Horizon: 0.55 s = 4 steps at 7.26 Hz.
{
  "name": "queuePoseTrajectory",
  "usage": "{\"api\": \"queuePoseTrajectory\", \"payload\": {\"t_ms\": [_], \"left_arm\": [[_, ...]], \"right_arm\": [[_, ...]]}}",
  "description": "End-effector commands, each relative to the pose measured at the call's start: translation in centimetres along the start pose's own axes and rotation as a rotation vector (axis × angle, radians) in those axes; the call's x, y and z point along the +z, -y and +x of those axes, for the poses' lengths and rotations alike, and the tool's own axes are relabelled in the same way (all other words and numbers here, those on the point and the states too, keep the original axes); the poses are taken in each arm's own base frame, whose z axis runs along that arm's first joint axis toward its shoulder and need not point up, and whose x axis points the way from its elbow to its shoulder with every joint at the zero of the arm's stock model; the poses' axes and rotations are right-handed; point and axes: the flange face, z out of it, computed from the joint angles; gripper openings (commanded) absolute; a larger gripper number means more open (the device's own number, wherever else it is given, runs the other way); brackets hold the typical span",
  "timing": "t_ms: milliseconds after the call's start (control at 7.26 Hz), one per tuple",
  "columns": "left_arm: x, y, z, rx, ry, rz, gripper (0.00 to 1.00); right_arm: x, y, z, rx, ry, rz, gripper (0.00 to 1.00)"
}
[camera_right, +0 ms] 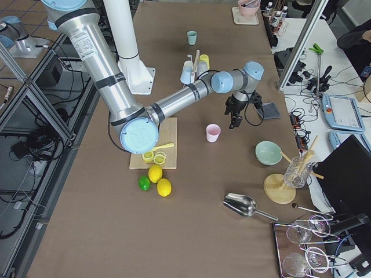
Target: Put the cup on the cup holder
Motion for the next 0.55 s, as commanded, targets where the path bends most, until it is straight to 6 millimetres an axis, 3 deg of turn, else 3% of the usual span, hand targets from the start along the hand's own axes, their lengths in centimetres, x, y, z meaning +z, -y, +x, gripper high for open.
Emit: {"api": "queuePoseTrajectory", "payload": {"t_ms": [0,413], "left_arm": [[0.4,0.6,4.0,0.078,0.004,-0.018,0.98],[5.2,2.4,8.2,0.171,0.009,-0.126,0.98]], "right_arm": [[1.7,4.1,-2.9,0.008,-0.026,-0.09,1.0],[4.0,5.3,-1.9,-0.026,-0.04,-0.169,1.0]]}}
